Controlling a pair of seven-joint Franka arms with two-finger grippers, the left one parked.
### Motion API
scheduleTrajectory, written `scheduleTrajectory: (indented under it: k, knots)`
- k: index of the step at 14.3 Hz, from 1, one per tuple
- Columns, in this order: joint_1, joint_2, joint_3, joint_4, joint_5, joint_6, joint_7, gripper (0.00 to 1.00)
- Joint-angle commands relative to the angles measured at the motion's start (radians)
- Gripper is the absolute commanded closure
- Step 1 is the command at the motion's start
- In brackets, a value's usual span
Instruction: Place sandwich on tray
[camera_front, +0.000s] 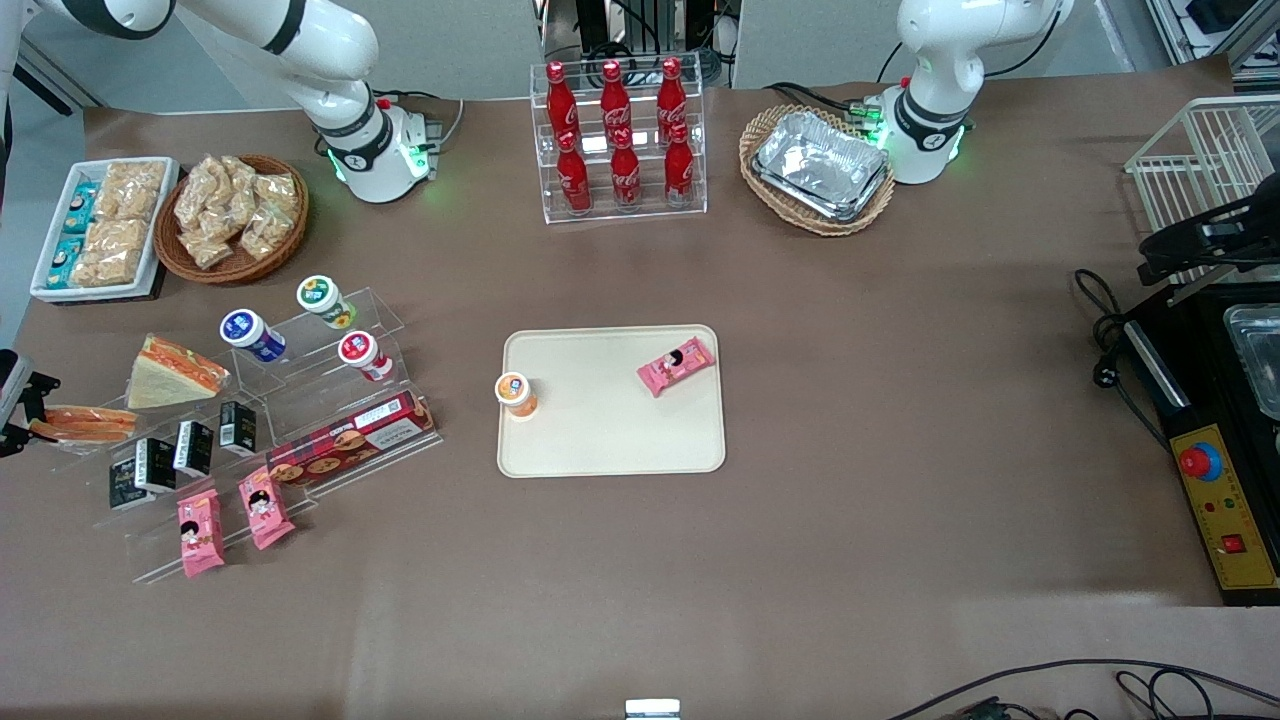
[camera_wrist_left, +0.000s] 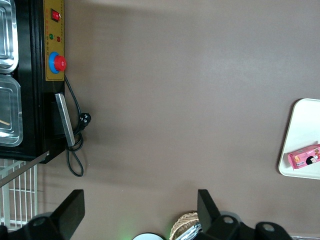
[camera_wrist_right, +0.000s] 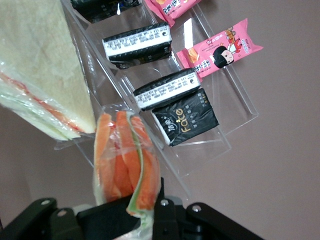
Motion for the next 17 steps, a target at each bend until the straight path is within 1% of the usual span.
scheduleTrajectory:
  k: [1, 3, 5, 8, 11, 14, 16, 17]
  knots:
    - [-0.010, -0.024, 0.001, 0.018, 0.067, -0.012, 0.007, 1.00]
    - [-0.008, -0.052, 0.001, 0.043, 0.068, -0.061, 0.030, 1.00]
    - [-0.001, -0.078, 0.002, 0.076, 0.061, -0.123, 0.100, 1.00]
    - [0.019, -0.090, 0.010, 0.162, 0.042, -0.271, 0.244, 1.00]
    - [0.093, -0.104, 0.010, 0.220, 0.031, -0.386, 0.437, 1.00]
    - [0.165, -0.133, 0.013, 0.222, 0.031, -0.415, 0.620, 1.00]
    - [0.223, -0.153, 0.013, 0.221, 0.008, -0.420, 0.738, 1.00]
    - [0.263, -0.159, 0.013, 0.221, -0.014, -0.443, 0.833, 1.00]
